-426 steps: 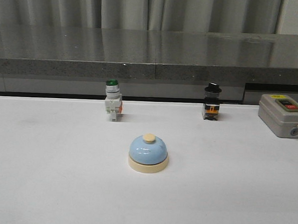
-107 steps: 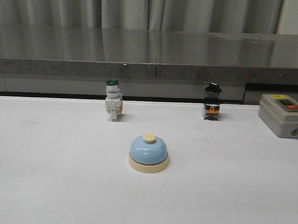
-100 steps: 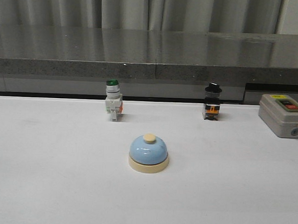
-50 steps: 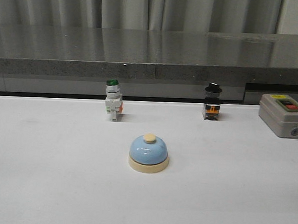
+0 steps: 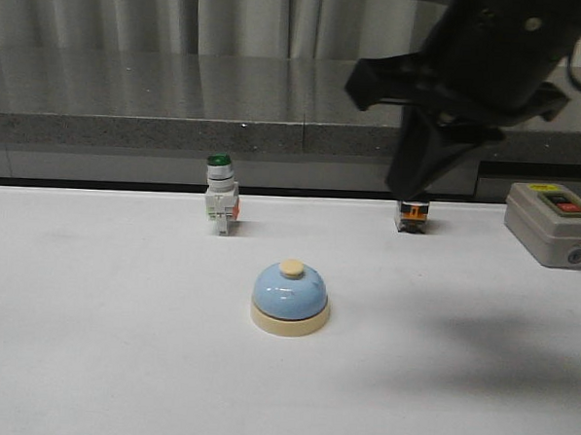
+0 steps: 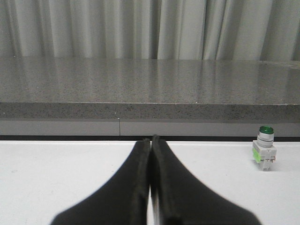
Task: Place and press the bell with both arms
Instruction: 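Move the right gripper above the bell's cream button, then press down on the bell button with the closed right gripper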
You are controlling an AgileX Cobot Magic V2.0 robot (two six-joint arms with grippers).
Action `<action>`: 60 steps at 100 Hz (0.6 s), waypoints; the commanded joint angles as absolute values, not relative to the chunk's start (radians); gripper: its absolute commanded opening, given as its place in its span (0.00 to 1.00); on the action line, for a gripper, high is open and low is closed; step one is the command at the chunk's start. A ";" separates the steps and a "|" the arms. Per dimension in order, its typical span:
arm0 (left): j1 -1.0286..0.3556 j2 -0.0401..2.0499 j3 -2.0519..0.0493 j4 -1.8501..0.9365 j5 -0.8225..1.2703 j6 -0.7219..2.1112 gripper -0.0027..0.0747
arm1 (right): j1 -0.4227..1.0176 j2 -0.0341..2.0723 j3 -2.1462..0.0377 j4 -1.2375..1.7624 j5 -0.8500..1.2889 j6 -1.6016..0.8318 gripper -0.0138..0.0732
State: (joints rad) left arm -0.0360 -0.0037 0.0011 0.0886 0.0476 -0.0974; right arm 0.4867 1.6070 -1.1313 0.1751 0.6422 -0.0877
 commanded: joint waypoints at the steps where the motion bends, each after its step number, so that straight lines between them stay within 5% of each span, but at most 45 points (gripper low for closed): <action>1: -0.034 -0.033 0.043 0.088 -0.036 -0.102 0.01 | 0.514 1.634 -1.216 0.189 0.603 -0.099 0.09; 60: -0.034 -0.033 0.043 0.088 -0.036 -0.102 0.01 | 0.601 1.856 -1.368 0.198 0.634 -0.099 0.09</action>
State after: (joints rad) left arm -0.0360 -0.0037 0.0011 0.0886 0.0476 -0.0974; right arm 0.6012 1.8921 -1.3356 0.1866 0.6551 -0.0902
